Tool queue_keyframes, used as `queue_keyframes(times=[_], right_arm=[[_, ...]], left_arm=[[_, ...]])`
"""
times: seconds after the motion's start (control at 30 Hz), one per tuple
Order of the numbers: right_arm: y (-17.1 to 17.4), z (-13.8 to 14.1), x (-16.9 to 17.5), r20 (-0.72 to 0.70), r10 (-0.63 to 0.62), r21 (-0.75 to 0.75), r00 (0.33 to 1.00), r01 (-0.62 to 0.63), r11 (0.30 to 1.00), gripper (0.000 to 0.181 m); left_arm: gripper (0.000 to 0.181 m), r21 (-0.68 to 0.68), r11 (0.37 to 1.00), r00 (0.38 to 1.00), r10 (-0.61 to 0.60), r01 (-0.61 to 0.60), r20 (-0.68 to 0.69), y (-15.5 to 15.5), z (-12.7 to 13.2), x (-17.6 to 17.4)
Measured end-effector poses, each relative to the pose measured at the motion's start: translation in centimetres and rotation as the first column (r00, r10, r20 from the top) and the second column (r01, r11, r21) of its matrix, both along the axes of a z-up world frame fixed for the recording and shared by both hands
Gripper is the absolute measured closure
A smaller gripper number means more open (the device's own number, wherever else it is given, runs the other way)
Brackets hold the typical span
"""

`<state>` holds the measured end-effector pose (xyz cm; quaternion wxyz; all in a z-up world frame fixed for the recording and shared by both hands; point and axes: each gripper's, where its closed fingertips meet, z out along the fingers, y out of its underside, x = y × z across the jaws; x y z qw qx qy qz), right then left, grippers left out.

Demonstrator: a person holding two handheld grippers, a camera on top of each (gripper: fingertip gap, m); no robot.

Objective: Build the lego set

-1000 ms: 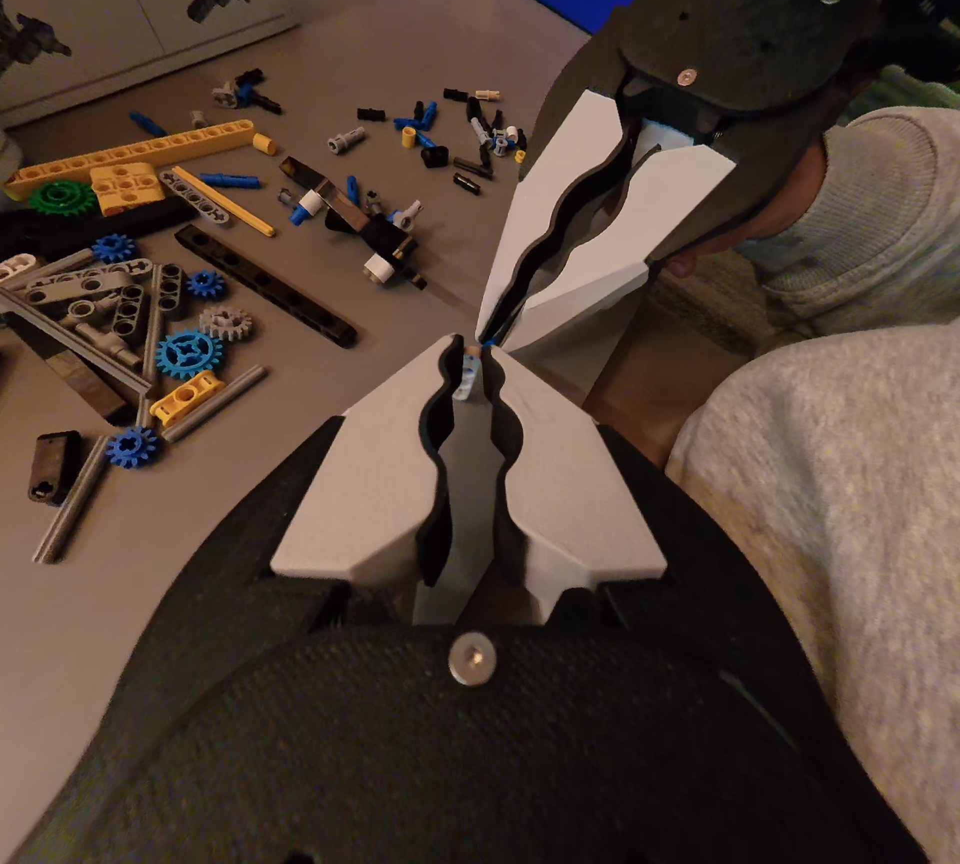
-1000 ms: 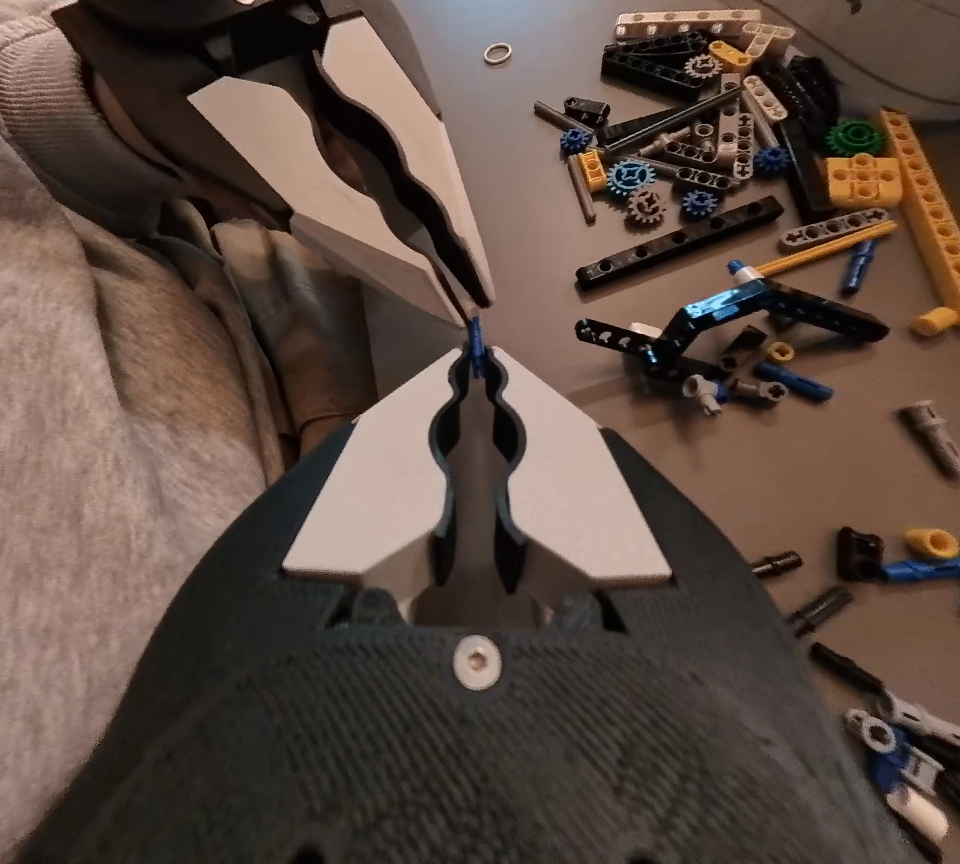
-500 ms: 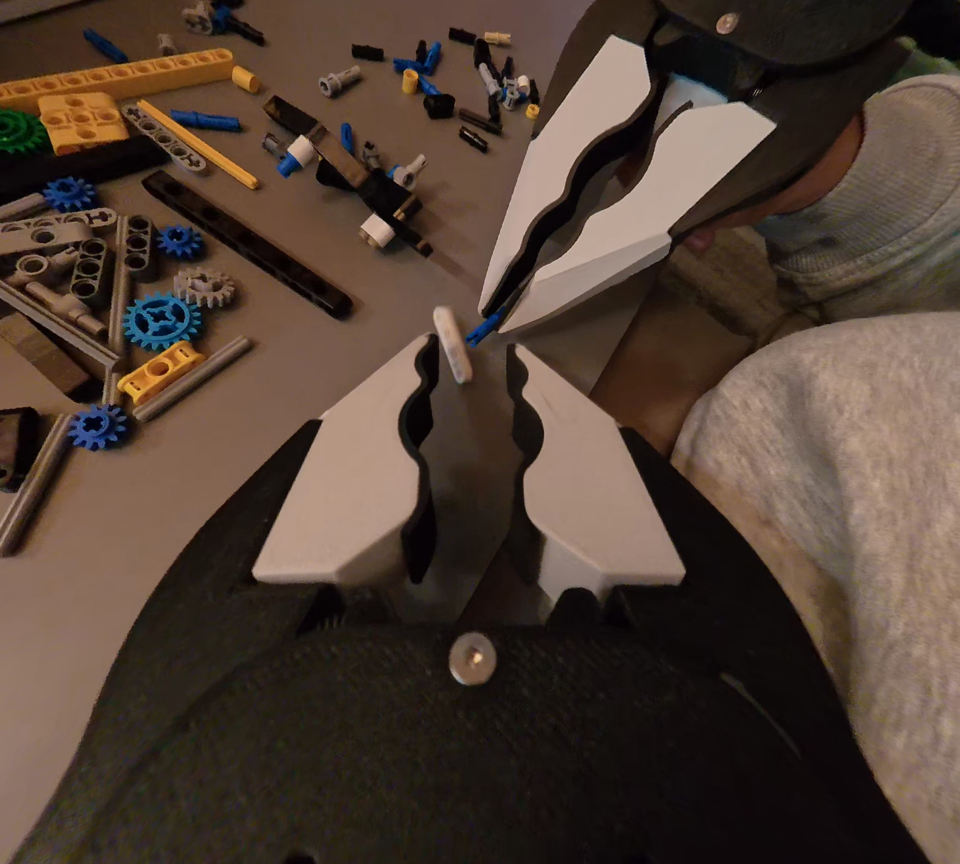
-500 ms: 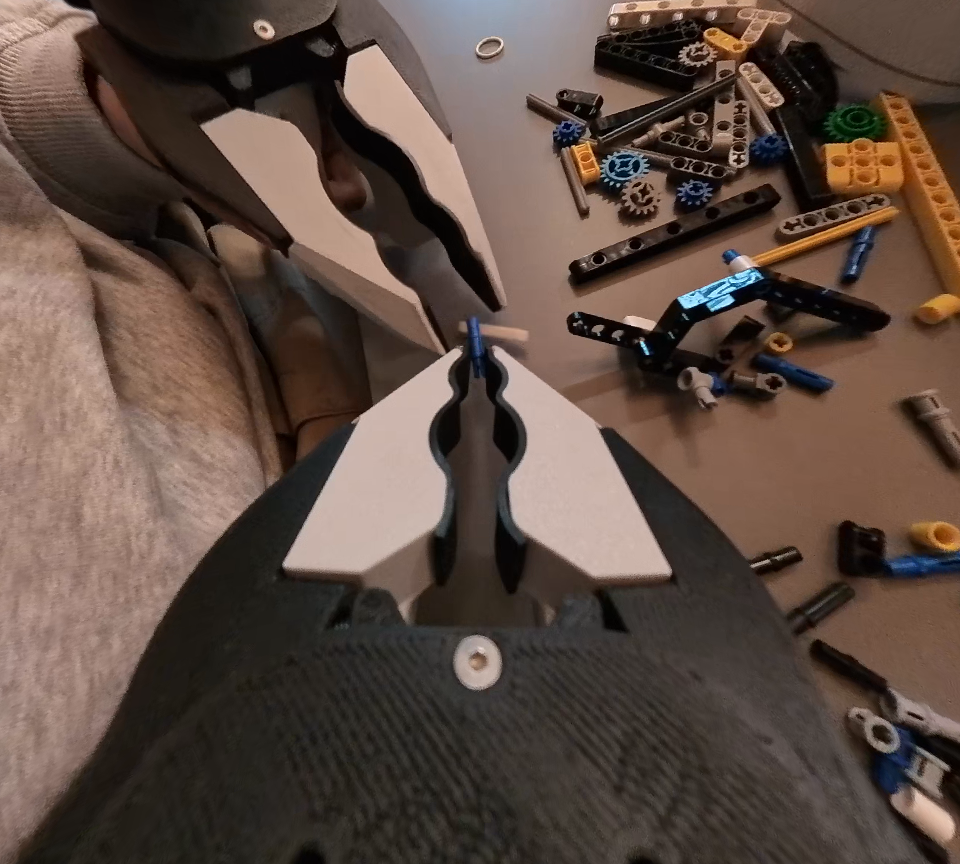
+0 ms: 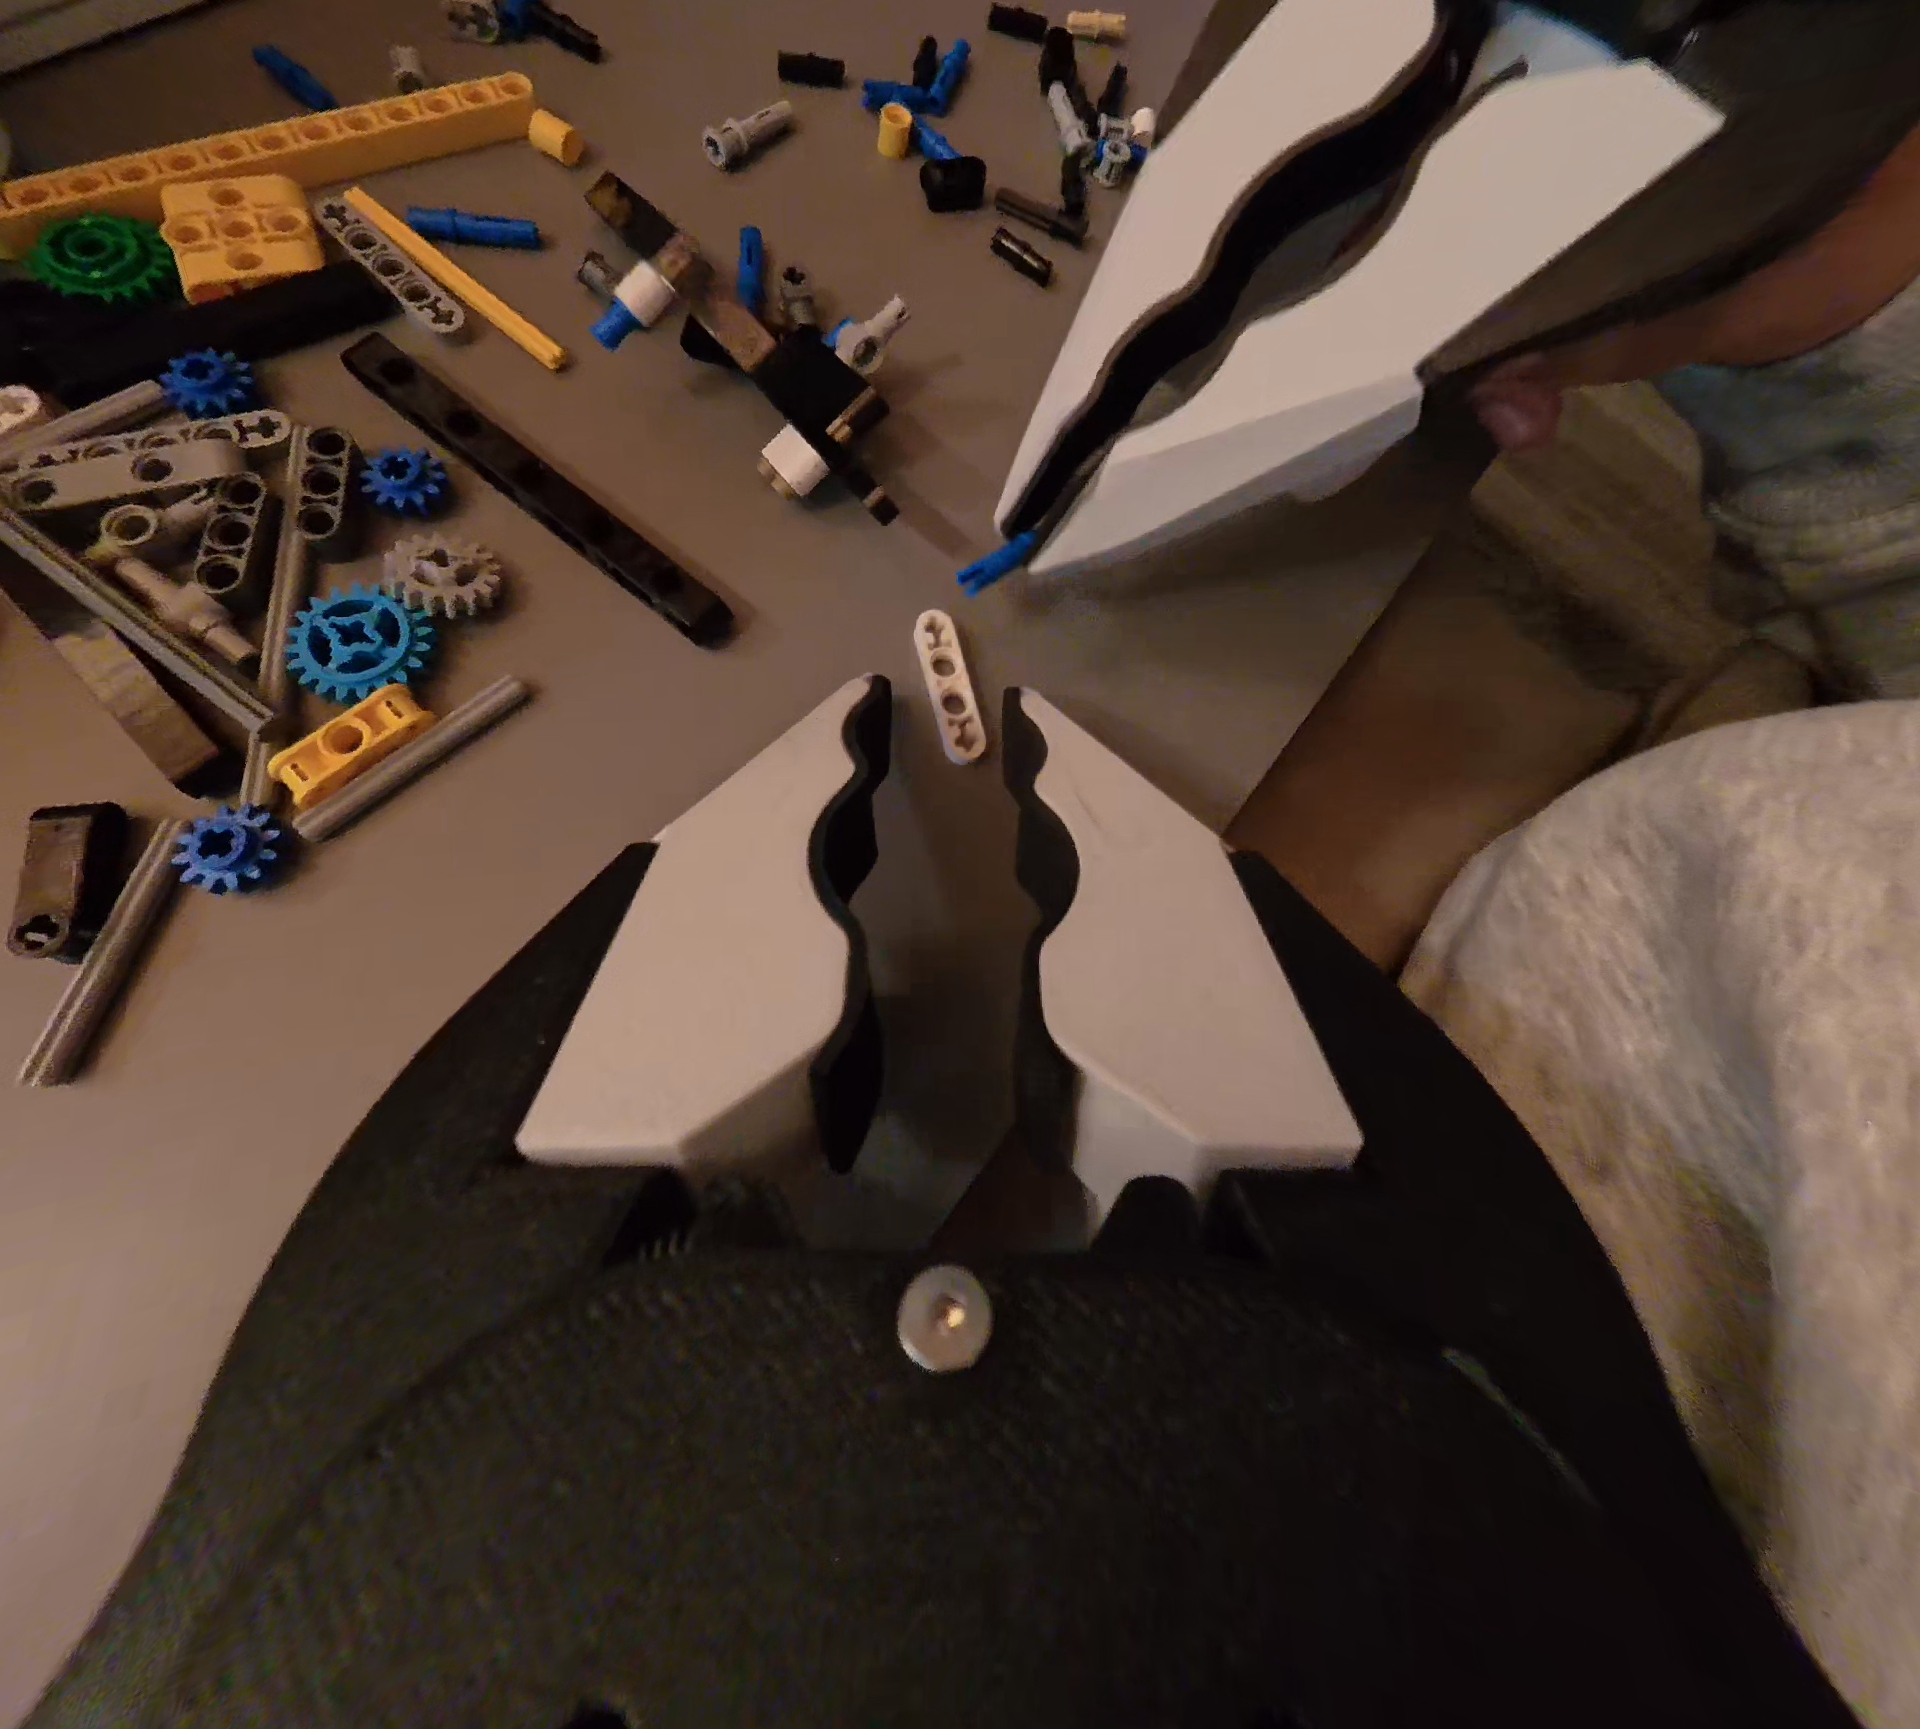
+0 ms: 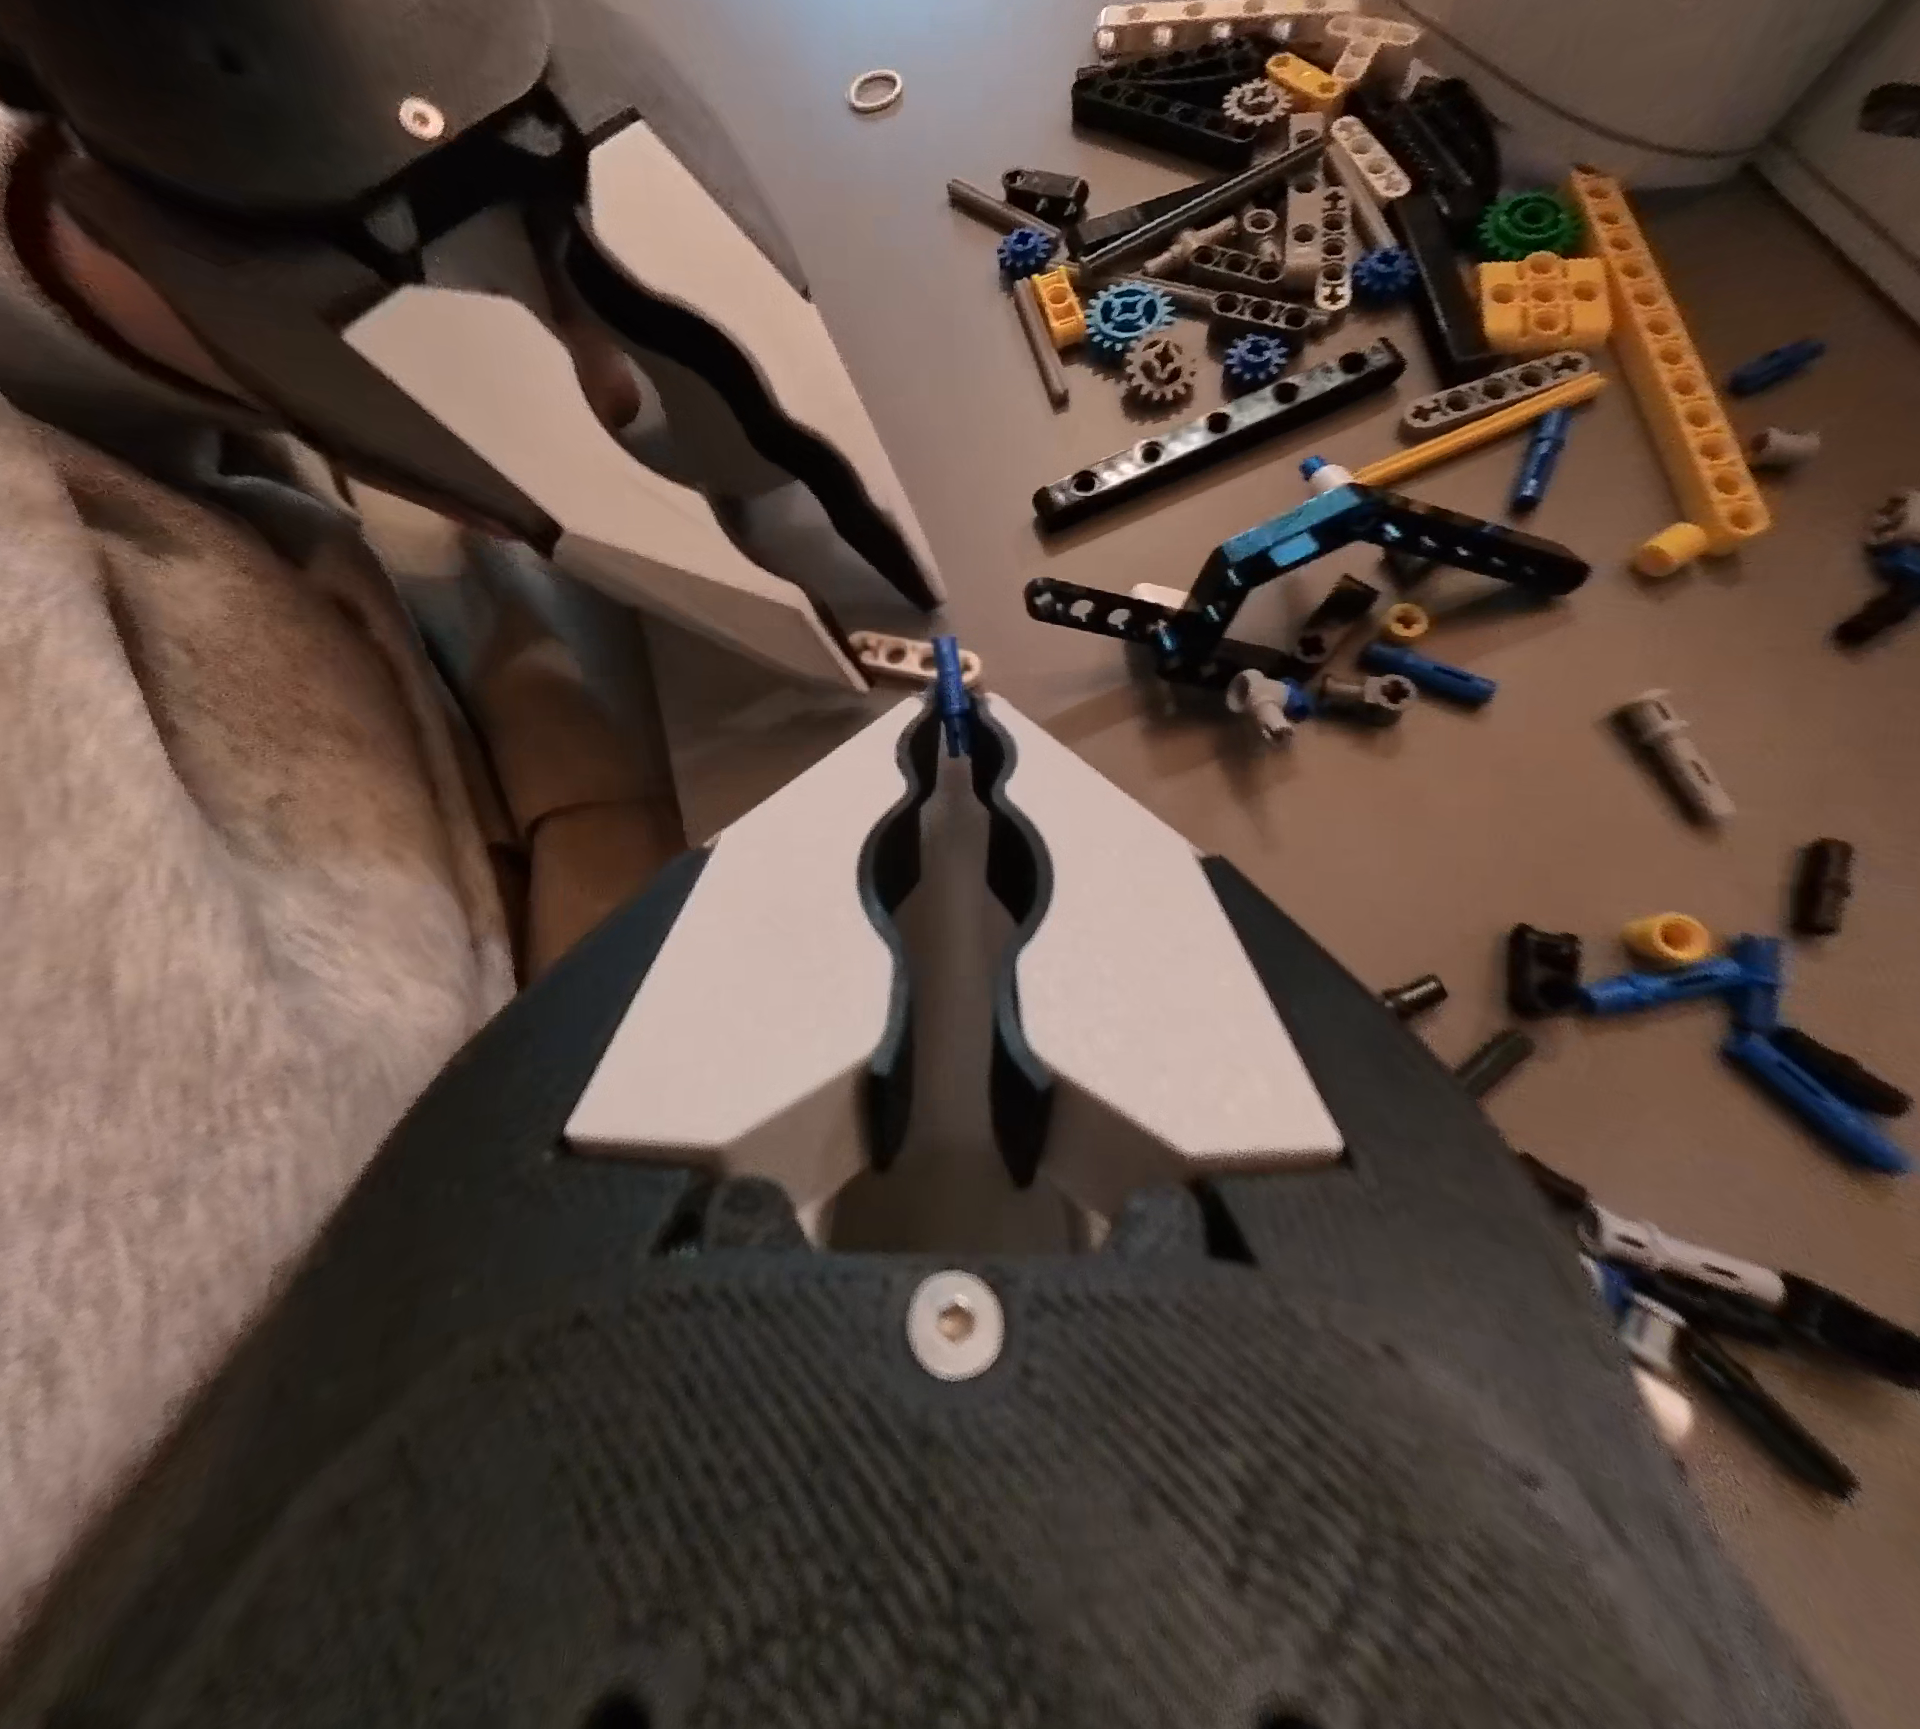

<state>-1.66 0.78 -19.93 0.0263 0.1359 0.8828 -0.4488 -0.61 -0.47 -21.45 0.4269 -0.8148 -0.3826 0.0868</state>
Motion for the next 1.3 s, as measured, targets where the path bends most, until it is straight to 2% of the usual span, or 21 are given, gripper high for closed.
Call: queue_keyframes(times=[0.1,0.2,0.43,0.6,0.7,0.8,0.97,1.07,1.17,1.3], right_arm=[[0.2,0.3,-0.1,0.006,-0.007,-0.014,1.0,0.007,1.0,0.178],[0.2,0.2,0.1,0.002,-0.001,-0.008,1.0,0.001,1.0,0.178],[0.0,0.1,0.5,-0.009,0.015,0.008,1.0,-0.015,1.0,0.178],[0.4,-0.2,0.5,-0.013,0.02,0.039,1.0,-0.019,0.999,0.178],[0.5,0.1,0.6,0.006,0.022,0.018,1.0,-0.022,1.0,0.178],[0.2,0.7,0.9,0.026,0.036,-0.016,0.999,-0.036,0.999,0.178],[-0.3,1.0,1.5,0.037,0.076,-0.03,0.996,-0.075,0.997,0.178],[-0.7,1.4,2.2,0.105,0.103,-0.081,0.989,-0.095,0.992,0.178],[-1.0,2.1,2.3,0.151,0.109,-0.133,0.983,-0.089,0.987,0.178],[-1.1,2.6,2.1,0.168,0.097,-0.168,0.981,-0.069,0.983,0.178]], left_arm=[[0.17,-0.072,0.997,0.999,0.014,-0.017,-0.048,-0.1,-0.3,-0.3],[0.176,-0.068,0.998,0.999,0.004,-0.008,-0.046,0.0,-0.3,-0.2],[0.176,-0.071,0.995,0.994,-0.074,0.068,-0.082,0.0,0.4,0.5],[0.175,-0.095,0.981,0.982,-0.177,0.171,-0.06,0.8,-0.3,1.8],[0.173,-0.108,0.98,0.98,-0.178,0.168,-0.085,0.9,-0.1,1.7],[0.166,-0.04,0.986,0.982,-0.166,0.163,-0.089,0.9,0.8,1.5],[0.15,0.231,0.965,0.992,-0.12,0.125,-0.036,0.9,3.5,1.1],[0.145,0.239,0.958,0.987,-0.142,0.157,-0.078,1.0,4.1,1.4],[0.157,0.149,0.976,0.982,-0.14,0.158,-0.125,1.1,3.2,1.3],[0.169,0.119,0.983,0.98,-0.122,0.141,-0.158,0.9,3.1,0.9]])
